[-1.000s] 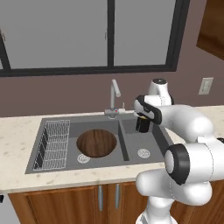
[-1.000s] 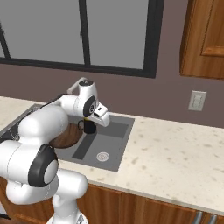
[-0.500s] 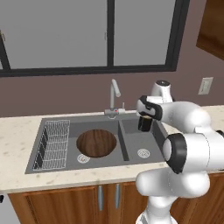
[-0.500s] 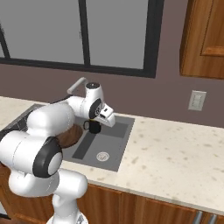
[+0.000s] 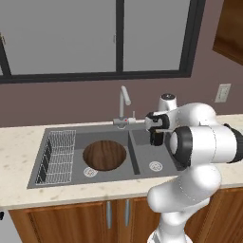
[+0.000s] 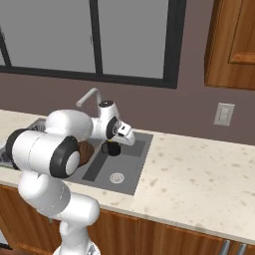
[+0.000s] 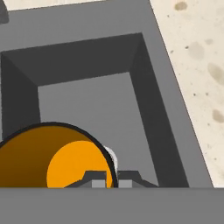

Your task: Place the bowl in the left basin and the mug in the right basin of the sink.

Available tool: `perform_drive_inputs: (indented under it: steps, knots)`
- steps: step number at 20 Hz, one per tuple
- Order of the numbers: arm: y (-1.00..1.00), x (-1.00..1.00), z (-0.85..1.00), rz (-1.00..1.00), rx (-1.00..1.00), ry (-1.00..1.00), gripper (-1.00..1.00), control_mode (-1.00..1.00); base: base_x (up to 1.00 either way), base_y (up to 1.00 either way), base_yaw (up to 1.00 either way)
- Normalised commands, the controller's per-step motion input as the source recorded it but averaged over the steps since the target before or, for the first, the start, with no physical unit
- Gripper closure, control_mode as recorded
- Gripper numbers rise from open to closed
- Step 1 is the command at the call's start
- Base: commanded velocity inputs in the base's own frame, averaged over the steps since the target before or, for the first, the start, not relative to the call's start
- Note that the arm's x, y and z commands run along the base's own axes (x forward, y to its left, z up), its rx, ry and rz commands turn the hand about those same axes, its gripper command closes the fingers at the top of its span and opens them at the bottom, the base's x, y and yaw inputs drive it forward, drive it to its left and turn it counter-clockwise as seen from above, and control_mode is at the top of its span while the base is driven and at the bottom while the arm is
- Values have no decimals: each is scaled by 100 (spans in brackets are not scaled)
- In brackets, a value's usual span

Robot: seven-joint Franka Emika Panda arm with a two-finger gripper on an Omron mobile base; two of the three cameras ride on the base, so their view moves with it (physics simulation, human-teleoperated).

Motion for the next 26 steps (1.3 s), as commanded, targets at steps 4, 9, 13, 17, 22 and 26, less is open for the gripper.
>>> perform_drive_inputs:
  steps: [4, 9, 13, 17, 22, 26]
  knots:
    - [0, 13, -44, 6, -5, -1, 100, -100, 0, 0, 0]
    - [0, 27, -35, 9, 0, 0, 100, -100, 0, 0, 0]
    - [0, 34, -34, 7, 0, -2, 100, -100, 0, 0, 0]
    - [0, 21, -48, 6, -2, 0, 100, -100, 0, 0, 0]
    - [0, 0, -49, 3, -2, 0, 100, -100, 0, 0, 0]
    - [0, 0, -35, 1, -1, -7, 100, -100, 0, 0, 0]
